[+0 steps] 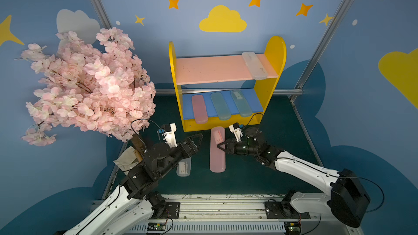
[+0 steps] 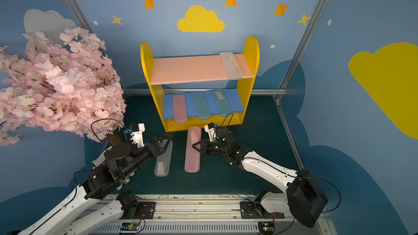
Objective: Remove the pencil cases from the shelf
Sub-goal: Place the pencil case at the center of the board.
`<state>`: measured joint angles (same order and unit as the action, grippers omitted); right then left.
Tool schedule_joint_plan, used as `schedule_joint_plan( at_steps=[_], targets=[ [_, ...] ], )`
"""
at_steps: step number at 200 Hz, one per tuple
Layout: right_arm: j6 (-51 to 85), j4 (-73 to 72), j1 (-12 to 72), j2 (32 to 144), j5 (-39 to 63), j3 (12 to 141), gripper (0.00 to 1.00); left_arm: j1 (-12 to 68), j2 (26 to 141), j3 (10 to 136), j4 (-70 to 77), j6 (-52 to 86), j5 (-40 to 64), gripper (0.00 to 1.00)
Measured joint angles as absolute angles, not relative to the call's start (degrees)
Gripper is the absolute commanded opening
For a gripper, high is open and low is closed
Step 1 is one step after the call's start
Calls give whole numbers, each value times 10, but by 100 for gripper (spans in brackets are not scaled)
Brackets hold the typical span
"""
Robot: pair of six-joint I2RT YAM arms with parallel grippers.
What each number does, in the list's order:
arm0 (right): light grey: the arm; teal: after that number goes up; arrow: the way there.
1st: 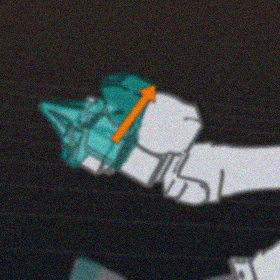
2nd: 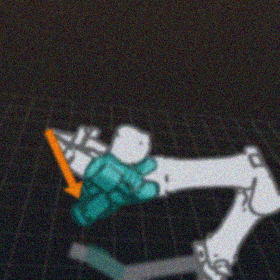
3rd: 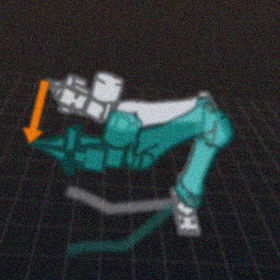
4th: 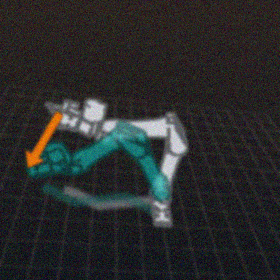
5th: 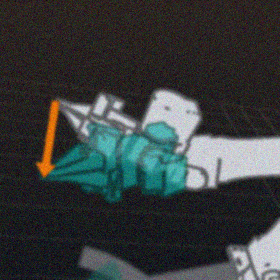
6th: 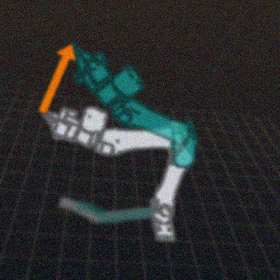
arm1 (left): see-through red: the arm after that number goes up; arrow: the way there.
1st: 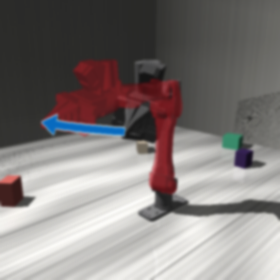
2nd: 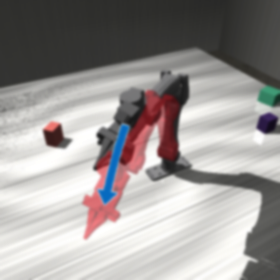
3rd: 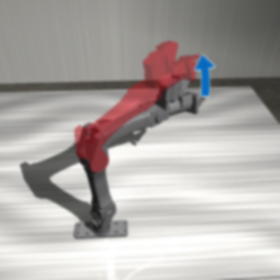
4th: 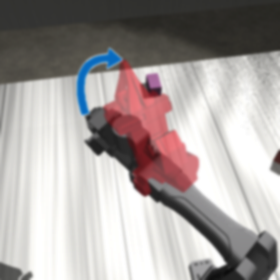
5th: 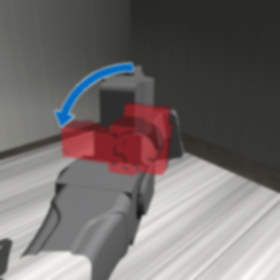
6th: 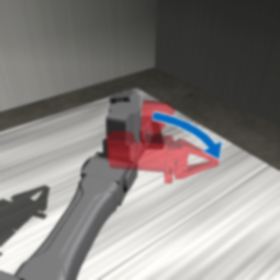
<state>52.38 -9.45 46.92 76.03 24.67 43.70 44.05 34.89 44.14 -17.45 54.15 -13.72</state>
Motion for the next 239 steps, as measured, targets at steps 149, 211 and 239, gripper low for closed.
schedule_joint_plan(
  at_steps=[149,211,239],
  targets=[
    [646,-307,514,1087,248,515,13,441,314,415,-201,542,-168,100],
    [659,-332,520,1133,253,526,14,441,303,405,-201,544,-171,100],
    [661,-344,520,1149,261,537,14,441,300,402,-201,544,-175,100]
  ],
)
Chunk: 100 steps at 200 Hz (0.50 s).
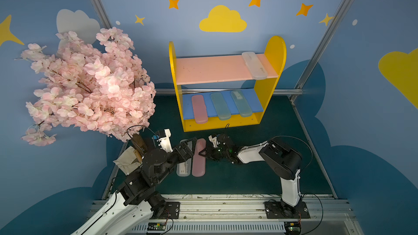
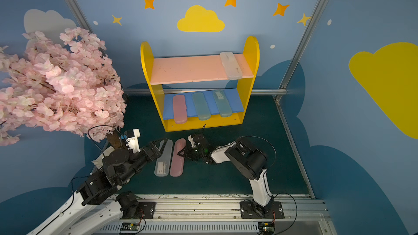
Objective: Remove the pencil cases from the shelf
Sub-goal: Place the pencil case at the center of the board.
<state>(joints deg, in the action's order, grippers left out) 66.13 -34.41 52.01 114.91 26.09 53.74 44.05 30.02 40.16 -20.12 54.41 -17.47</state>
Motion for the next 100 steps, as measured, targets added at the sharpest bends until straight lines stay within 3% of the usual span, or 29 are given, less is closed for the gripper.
schedule_joint_plan(
  at_steps=[48,100],
  targets=[
    [670,-360,521,1167,269,550,18,441,296,402,-201,544,-178,100],
    [671,-359,523,1169,272,551,50,440,294,401,-201,545,-178,100]
  ],
)
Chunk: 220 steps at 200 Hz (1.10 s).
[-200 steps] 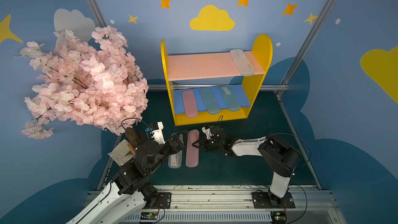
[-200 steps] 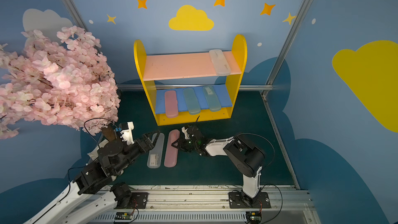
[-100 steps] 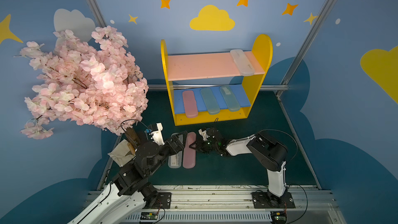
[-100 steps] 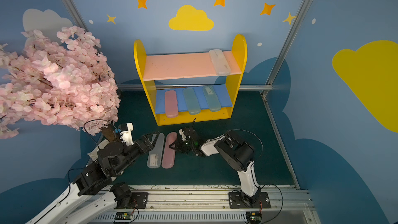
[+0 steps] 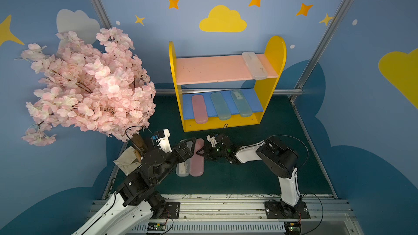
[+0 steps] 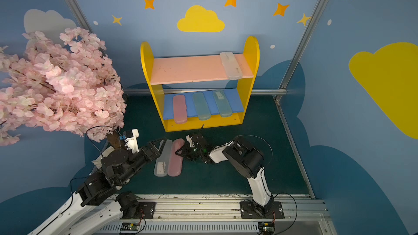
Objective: Remove the pencil cases from the shelf
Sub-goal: Place the pencil case at the center of the board, then pick up the pencil case from the shelf.
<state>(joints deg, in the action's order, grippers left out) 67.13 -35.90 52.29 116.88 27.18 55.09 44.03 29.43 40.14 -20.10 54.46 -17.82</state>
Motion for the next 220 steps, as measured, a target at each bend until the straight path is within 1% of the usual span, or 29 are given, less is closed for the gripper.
schedule_joint_plan(
  at_steps=[33,79,112,135,144,151,161,187,220],
  targets=[
    [665,-345,523,1166,271,551,62,440,296,401,-200,545,-178,100],
    [642,-287,519,1120,261,546,73,440,312,402,-187,545,-170,100],
    [618,-228,513,1068,249,530,77,440,344,407,-175,547,-151,100],
    [600,-184,503,1023,240,510,81,440,372,426,-170,550,-135,100],
    [591,-166,498,1004,237,501,83,440,383,435,-165,552,-129,100],
    [583,-149,494,988,234,495,88,440,392,444,-161,553,-123,100],
    [569,-121,488,964,226,488,92,440,406,457,-158,556,-116,100],
    [517,-33,475,887,203,486,98,440,460,509,-148,565,-88,100],
    [451,89,462,780,155,508,99,440,549,576,-111,581,-42,100]
  ],
)
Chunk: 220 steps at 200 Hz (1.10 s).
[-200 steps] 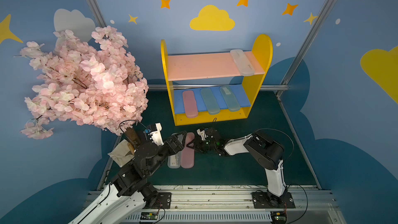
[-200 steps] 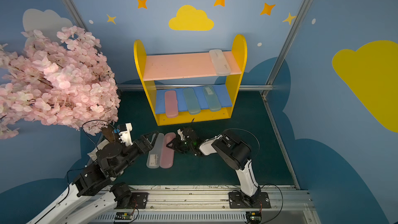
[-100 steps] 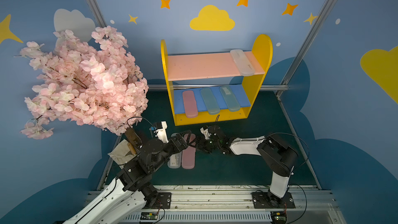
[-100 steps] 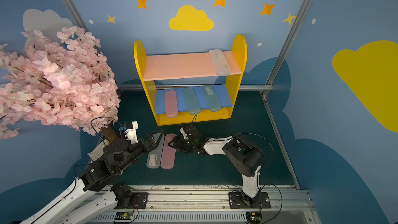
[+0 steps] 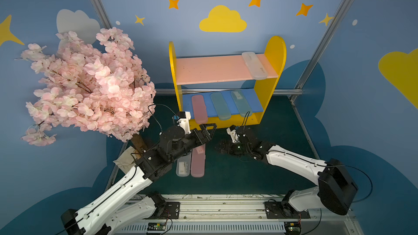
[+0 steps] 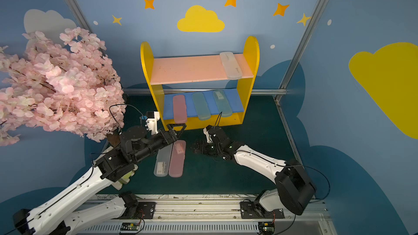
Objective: Remove the pencil cases from the shelf
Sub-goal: Pick up the pencil case from the shelf.
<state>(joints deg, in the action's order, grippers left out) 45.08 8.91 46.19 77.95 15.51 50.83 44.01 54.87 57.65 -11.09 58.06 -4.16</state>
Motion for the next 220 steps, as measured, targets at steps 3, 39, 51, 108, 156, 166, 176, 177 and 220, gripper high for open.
schedule_joint_plan(
  at_steps=[3,39,51,108,156,166,176,177,220],
  targets=[
    [447,98,461,772,151,511,99,440,558,583,-107,583,-37,100],
    [408,186,452,656,60,524,99,441,649,648,-60,612,-6,100],
    [394,196,449,616,24,517,99,442,673,664,-41,630,-5,100],
    [359,226,440,443,-104,458,99,446,802,806,1,701,-3,100],
    [344,249,439,382,-170,454,99,452,914,941,2,769,-10,96],
    [343,251,438,372,-180,453,99,452,938,966,-1,779,-12,96],
    [342,252,438,363,-190,449,99,453,961,990,-5,789,-15,96],
    [342,253,438,362,-191,449,99,453,964,993,-5,790,-16,95],
    [343,260,438,320,-230,435,99,464,1045,1080,-21,813,-67,91]
  ],
)
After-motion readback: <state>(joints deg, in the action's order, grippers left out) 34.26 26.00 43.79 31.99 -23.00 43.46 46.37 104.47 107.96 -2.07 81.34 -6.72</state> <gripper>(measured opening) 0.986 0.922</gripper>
